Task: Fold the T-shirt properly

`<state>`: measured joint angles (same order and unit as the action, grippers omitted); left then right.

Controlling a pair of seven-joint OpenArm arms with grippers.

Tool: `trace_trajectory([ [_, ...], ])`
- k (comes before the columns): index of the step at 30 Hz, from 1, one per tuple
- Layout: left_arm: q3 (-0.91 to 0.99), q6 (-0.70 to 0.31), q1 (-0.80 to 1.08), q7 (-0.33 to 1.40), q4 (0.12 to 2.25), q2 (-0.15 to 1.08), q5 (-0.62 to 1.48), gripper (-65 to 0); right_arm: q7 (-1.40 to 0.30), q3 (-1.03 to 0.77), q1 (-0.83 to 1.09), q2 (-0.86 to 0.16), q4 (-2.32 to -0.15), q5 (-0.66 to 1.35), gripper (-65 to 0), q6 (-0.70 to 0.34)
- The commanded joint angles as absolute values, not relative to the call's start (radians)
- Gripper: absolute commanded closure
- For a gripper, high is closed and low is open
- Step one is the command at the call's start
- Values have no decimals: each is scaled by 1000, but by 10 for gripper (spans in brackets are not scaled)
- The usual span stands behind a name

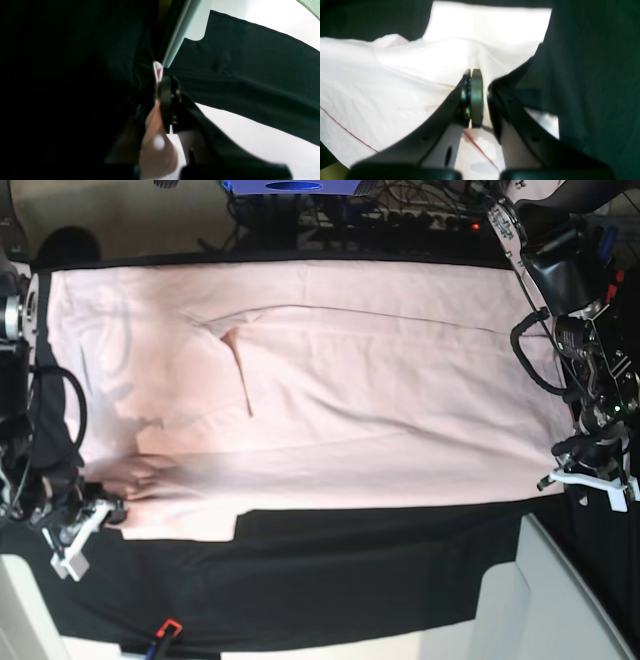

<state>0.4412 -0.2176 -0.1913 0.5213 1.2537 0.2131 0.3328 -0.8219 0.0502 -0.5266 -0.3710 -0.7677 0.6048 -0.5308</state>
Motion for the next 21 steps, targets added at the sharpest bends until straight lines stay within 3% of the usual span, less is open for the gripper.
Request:
trace_trajectory([
  [1, 440, -217, -202, 486, 1273, 231, 334, 0, -803, 42, -555, -390, -786, 621, 0, -536],
  [14, 435, -217, -200, 483, 1207, 232, 332, 0, -803, 42, -489, -384, -863, 622, 0, -538],
  [21, 354, -217, -196, 355, 1130, 242, 331, 0, -803, 42, -489, -384, -863, 622, 0, -538],
])
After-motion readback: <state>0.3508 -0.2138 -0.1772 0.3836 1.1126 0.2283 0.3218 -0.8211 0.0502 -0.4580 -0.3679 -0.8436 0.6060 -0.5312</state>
